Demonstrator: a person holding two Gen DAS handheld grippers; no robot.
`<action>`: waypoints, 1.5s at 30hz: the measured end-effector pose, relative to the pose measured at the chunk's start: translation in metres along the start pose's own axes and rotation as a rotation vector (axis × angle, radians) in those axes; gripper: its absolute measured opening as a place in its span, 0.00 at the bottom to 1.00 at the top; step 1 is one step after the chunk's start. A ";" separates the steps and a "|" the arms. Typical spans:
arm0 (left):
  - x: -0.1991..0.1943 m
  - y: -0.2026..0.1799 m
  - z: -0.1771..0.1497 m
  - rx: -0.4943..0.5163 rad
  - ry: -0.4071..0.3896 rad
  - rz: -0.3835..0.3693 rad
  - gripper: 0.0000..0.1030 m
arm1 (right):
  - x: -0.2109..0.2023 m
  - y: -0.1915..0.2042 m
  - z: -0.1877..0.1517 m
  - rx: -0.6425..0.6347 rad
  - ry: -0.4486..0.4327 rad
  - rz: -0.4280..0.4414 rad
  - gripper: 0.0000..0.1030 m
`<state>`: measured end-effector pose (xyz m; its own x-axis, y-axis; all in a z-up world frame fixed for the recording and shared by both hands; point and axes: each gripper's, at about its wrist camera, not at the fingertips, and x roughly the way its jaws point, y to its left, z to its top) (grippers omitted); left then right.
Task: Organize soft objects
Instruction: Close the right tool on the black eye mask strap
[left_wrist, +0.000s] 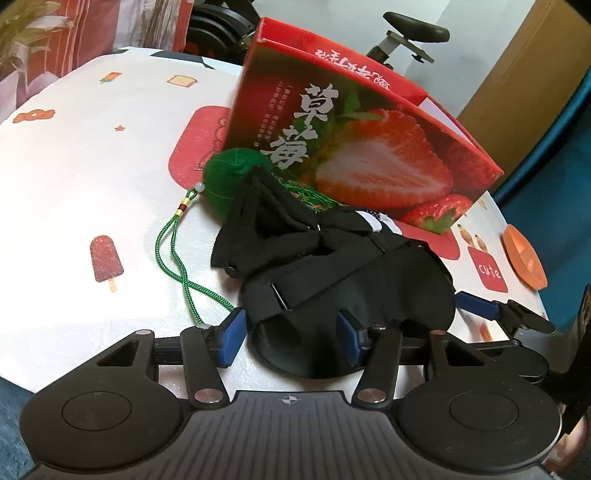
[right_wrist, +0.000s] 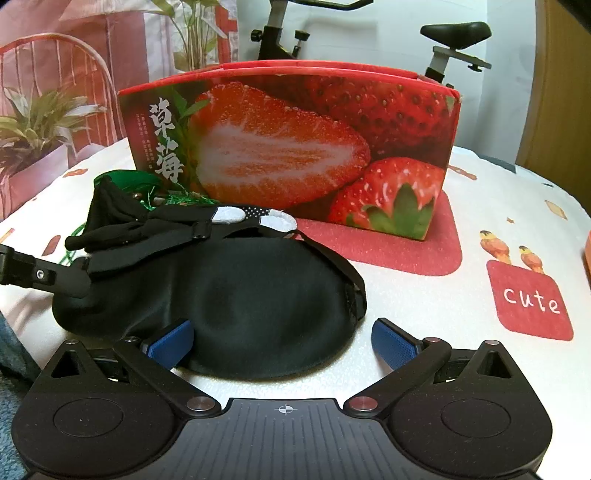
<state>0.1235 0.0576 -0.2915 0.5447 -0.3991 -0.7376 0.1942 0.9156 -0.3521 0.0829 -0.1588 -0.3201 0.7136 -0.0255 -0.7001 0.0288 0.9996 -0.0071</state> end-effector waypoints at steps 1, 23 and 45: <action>0.000 -0.001 -0.001 0.000 0.001 -0.002 0.53 | 0.000 0.000 0.000 0.000 0.000 0.001 0.99; -0.014 -0.001 -0.003 -0.064 0.042 -0.011 0.52 | 0.000 0.002 0.000 -0.012 0.007 -0.005 1.00; 0.013 -0.015 0.002 0.025 -0.011 0.032 0.52 | -0.006 -0.007 0.002 0.051 0.002 0.040 0.99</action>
<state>0.1294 0.0387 -0.2946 0.5597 -0.3692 -0.7419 0.1971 0.9289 -0.3135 0.0801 -0.1658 -0.3147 0.7133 0.0143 -0.7008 0.0360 0.9977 0.0569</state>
